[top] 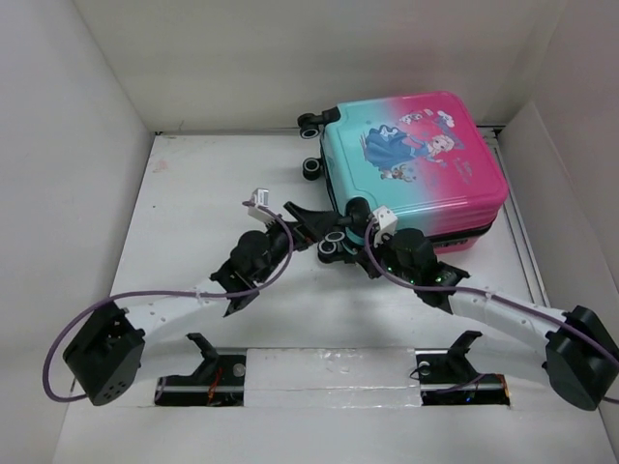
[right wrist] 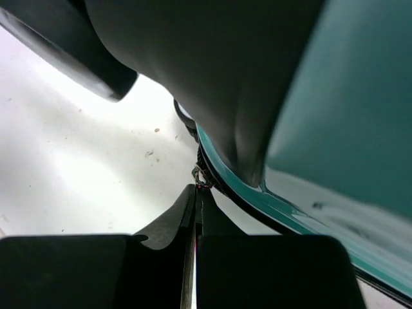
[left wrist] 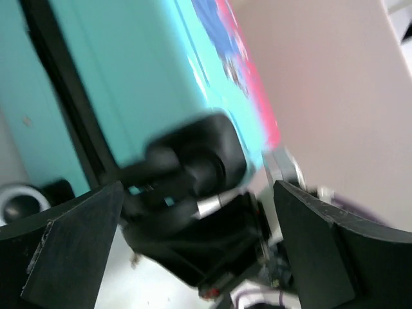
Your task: Pack the luggage
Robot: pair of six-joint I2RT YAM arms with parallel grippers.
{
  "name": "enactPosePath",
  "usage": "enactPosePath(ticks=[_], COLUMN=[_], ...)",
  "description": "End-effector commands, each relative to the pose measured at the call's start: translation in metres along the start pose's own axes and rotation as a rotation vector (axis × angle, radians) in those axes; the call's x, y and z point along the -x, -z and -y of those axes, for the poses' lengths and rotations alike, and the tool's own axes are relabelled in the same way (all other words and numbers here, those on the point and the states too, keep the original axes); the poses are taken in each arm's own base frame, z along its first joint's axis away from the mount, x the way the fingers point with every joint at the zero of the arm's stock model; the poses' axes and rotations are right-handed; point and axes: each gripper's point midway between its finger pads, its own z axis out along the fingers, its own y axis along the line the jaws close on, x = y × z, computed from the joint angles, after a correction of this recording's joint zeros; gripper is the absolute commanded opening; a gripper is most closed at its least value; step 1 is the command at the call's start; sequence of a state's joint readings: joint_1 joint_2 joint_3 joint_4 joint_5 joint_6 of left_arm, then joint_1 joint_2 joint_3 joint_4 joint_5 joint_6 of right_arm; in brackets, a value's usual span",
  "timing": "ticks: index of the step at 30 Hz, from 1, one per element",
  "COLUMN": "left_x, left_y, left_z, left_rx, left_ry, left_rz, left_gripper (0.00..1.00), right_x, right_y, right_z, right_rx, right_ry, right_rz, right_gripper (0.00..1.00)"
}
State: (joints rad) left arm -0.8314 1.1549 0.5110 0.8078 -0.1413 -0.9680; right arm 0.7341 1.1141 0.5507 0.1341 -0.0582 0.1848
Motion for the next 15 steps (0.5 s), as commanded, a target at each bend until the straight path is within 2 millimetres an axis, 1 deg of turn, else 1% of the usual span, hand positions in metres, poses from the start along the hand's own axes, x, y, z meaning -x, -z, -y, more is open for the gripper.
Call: enactPosePath(ticks=[1, 2, 3, 4, 5, 6, 7, 8, 9, 10, 11, 12, 13, 14, 15], left_x=[0.053, 0.081, 0.094, 0.103, 0.115, 0.128, 0.138, 0.146, 0.161, 0.168, 0.174, 0.187, 0.188, 0.181, 0.2], left_y=[-0.001, -0.007, -0.012, -0.019, -0.031, -0.046, -0.056, -0.065, -0.079, -0.095, -0.106, -0.12, -0.139, -0.15, -0.165], left_z=[-0.003, -0.009, -0.012, -0.019, 0.0, -0.025, -0.029, -0.034, -0.02, -0.054, -0.058, -0.04, -0.07, -0.084, -0.07], left_rx=[0.047, 0.066, 0.074, 0.099, 0.039, 0.093, 0.092, 0.091, 0.039, 0.092, 0.076, 0.008, 0.043, 0.089, 0.063], left_ry=[-0.036, -0.037, -0.03, -0.034, -0.026, -0.015, -0.016, -0.004, 0.0, 0.04, 0.051, 0.047, 0.069, 0.09, 0.081], left_rz=[0.136, 0.2, 0.222, 0.216, 0.195, 0.199, 0.2, 0.199, 0.188, 0.178, 0.166, 0.14, 0.112, 0.064, 0.072], left_gripper=[1.0, 1.0, 1.0, 1.0, 1.0, 1.0, 1.0, 1.0, 1.0, 1.0, 0.97, 0.96, 0.96, 0.94, 0.94], right_x=[0.052, 0.05, 0.043, 0.043, 0.043, 0.043, 0.039, 0.039, 0.038, 0.038, 0.04, 0.04, 0.04, 0.04, 0.04], right_y=[0.019, 0.02, 0.02, 0.02, 0.02, 0.02, 0.019, 0.019, 0.02, 0.02, 0.022, 0.022, 0.022, 0.022, 0.022], right_z=[-0.048, -0.047, -0.046, -0.046, -0.046, -0.046, -0.045, -0.045, -0.047, -0.047, -0.049, -0.049, -0.051, -0.051, -0.051], right_rx=[0.21, 0.21, 0.207, 0.207, 0.207, 0.207, 0.205, 0.205, 0.218, 0.218, 0.229, 0.229, 0.241, 0.241, 0.241], right_ry=[-0.01, -0.01, -0.011, -0.011, -0.011, -0.011, -0.013, -0.013, -0.011, -0.011, -0.009, -0.009, -0.007, -0.007, -0.007], right_rz=[0.207, 0.207, 0.194, 0.194, 0.194, 0.194, 0.185, 0.185, 0.182, 0.182, 0.188, 0.188, 0.186, 0.185, 0.185], right_gripper=[0.0, 0.0, 0.0, 0.0, 0.0, 0.0, 0.0, 0.0, 0.0, 0.0, 0.0, 0.0, 0.0, 0.0, 0.0])
